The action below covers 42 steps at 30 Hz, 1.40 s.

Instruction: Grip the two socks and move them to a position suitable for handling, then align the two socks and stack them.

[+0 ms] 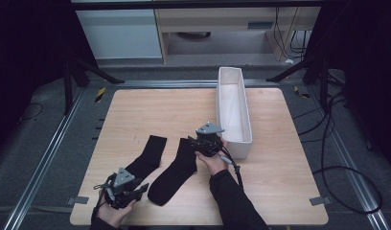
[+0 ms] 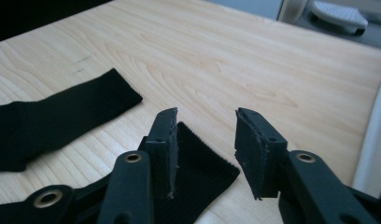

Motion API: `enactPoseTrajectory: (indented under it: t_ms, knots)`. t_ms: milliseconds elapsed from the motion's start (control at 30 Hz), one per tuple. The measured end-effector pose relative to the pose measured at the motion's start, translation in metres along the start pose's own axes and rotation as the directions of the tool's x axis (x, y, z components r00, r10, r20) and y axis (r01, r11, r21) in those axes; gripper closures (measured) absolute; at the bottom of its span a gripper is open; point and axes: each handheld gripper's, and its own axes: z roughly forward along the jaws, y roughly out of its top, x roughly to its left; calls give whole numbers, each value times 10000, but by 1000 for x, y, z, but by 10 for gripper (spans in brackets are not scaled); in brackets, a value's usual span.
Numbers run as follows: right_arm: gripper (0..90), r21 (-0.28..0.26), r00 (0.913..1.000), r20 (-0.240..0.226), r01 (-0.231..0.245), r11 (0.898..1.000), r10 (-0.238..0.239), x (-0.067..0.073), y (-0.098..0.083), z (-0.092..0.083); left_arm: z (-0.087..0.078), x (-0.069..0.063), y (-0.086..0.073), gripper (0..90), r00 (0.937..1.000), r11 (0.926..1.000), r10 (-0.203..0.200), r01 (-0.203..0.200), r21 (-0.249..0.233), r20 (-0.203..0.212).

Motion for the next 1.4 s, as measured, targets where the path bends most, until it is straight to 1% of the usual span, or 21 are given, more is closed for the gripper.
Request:
enactPoseTrajectory:
  t_ms: [100, 133, 167, 267, 333, 433, 467, 500, 533, 633, 667, 733, 833, 867, 900, 1033, 1067, 1233, 1333, 1367, 1400]
  knots:
    - [563, -191, 10000, -74, 58, 9998, -59, -1, 7, -6, -10, 13, -1, 594, 9989, 9989, -326, 315, -338, -332]
    - [557, -279, 9999, -105, 66, 9996, -69, -2, 10, -8, -14, 20, -3, 587, 9975, 9981, -458, 435, -448, -537]
    - [545, -376, 9998, -133, 117, 9992, -122, -1, 14, -10, -16, 24, -4, 575, 9966, 9974, -560, 529, -498, -612]
    - [498, -512, 9994, -327, 132, 9986, -149, 0, 24, -13, -24, 41, -8, 552, 9894, 9929, -1022, 951, -716, -1035]
    - [477, -467, 9984, -550, 84, 9989, -109, 2, 30, -12, -27, 50, -11, 538, 9846, 9914, -1174, 1086, -729, -1295]
    - [454, -468, 9975, -656, 240, 9986, -270, 7, 38, -9, -29, 63, -16, 510, 9767, 9896, -1353, 1249, -712, -1669]
    - [454, -468, 9975, -656, 240, 9986, -270, 7, 38, -9, -29, 63, -16, 504, 9767, 9896, -1353, 1249, -712, -1669]
    - [435, -453, 9965, -768, 285, 9986, -319, 11, 42, -5, -29, 70, -20, 498, 9717, 9881, -1496, 1401, -641, -1826]
    - [431, -387, 9958, -844, 312, 9988, -344, 13, 44, -3, -29, 73, -21, 492, 9699, 9875, -1544, 1457, -597, -1883]
    - [412, -315, 9948, -967, 301, 9991, -330, 17, 46, 2, -29, 77, -23, 482, 9675, 9860, -1648, 1566, -572, -1920]
    - [403, -282, 9934, -1107, 264, 9993, -294, 22, 50, 9, -29, 80, -26, 480, 9645, 9845, -1740, 1660, -561, -1989]
    - [394, -252, 9920, -1237, 240, 9994, -270, 27, 52, 17, -29, 82, -27, 477, 9621, 9826, -1849, 1774, -551, -2006]
    - [384, -62, 9898, -1369, 390, 9992, -395, 36, 55, 30, -27, 84, -28, 475, 9618, 9819, -1889, 1829, -485, -1979]
    - [384, -62, 9898, -1369, 390, 9992, -395, 36, 55, 30, -27, 84, -28, 475, 9618, 9819, -1889, 1829, -485, -1979]
    - [380, 62, 9888, -1411, 492, 9988, -479, 41, 57, 39, -25, 86, -29, 474, 9630, 9833, -1821, 1776, -404, -1986]
    - [379, 163, 9881, -1473, 478, 9987, -449, 45, 58, 49, -23, 87, -30, 471, 9615, 9827, -1846, 1833, -255, -2037]
    - [379, 304, 9867, -1552, 526, 9982, -472, 49, 58, 59, -21, 88, -31, 471, 9619, 9827, -1838, 1847, -147, -2022]
    - [382, 611, 9858, -1577, 686, 9958, -582, 54, 55, 75, -16, 88, -33, 469, 9637, 9828, -1764, 1837, 183, -2004]
    - [385, 746, 9852, -1603, 737, 9945, -610, 56, 52, 82, -15, 88, -33, 471, 9643, 9830, -1737, 1819, 233, -1997]
    - [391, 962, 9840, -1661, 812, 9920, -644, 58, 49, 91, -14, 87, -33, 472, 9650, 9829, -1715, 1813, 320, -1985]
    - [391, 962, 9840, -1661, 812, 9920, -644, 58, 49, 91, -14, 87, -33, 475, 9650, 9829, -1715, 1813, 320, -1985]
